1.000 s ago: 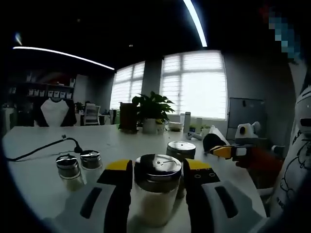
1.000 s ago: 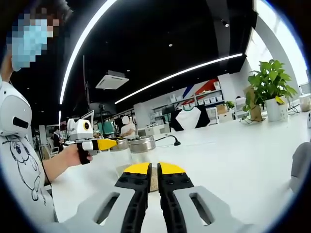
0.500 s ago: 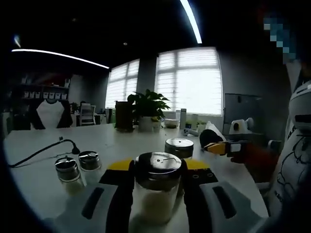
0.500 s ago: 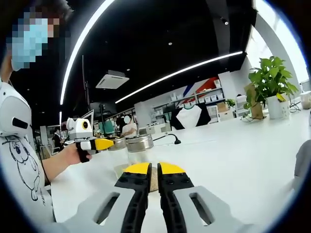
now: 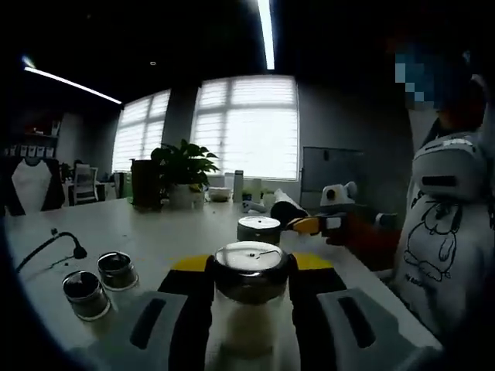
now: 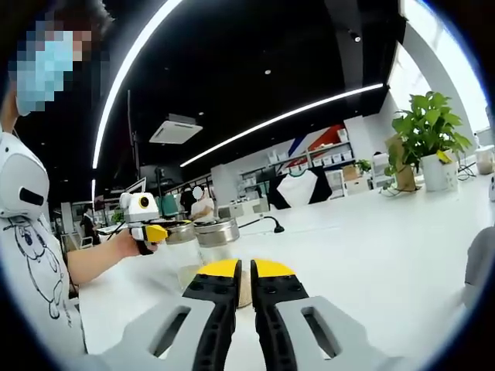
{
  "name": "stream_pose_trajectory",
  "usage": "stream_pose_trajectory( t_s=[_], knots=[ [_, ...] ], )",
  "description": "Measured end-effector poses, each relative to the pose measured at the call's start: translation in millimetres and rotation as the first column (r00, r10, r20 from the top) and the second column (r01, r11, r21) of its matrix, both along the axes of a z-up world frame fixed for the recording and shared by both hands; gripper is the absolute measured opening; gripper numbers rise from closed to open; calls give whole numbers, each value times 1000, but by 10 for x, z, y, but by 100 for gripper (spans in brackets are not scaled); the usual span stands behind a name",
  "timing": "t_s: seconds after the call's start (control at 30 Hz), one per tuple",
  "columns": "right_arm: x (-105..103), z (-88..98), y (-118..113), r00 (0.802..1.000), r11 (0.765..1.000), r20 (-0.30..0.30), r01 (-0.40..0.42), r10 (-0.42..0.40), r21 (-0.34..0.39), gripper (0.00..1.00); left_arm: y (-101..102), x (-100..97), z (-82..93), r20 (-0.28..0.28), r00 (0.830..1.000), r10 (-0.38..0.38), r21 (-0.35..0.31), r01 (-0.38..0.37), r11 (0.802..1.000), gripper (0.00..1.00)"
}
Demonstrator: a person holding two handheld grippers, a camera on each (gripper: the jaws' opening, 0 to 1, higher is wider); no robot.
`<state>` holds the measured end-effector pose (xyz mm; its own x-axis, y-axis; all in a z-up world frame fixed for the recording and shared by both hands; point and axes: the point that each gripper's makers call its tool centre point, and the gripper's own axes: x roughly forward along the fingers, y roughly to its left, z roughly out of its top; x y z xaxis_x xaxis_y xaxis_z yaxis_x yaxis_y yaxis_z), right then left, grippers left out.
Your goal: Rotate the seasoning bottle until the label or dispensing opening points toward the visible target arrow and the bottle remains upright within the marked orientation range
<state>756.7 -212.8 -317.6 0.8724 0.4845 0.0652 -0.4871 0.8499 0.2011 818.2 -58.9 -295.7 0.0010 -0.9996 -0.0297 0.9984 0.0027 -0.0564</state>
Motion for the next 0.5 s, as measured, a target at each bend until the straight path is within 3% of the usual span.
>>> stream_pose_trajectory(
  t_s=[0.2, 0.33, 0.43, 0.5],
  knots=[
    [-21, 1, 23, 1000, 1000, 1, -7, 7, -11, 2, -11, -5, 2, 2, 1000, 7, 15, -7, 1000, 40],
    [-24, -5, 5, 1000, 1000, 1, -1, 1, -3, 2, 48, 27, 49, -8, 994, 113, -13, -113, 994, 42],
    [-23, -20, 2, 1000, 1000, -1, 1, -1, 0, 2, 119, 5, 191, 38, 980, 196, -68, -193, 979, 42],
    [-17, -39, 3, 1000, 1000, -6, 1, -1, 2, 2, 141, 7, 241, 40, 968, 246, -83, -242, 967, 42]
  ],
)
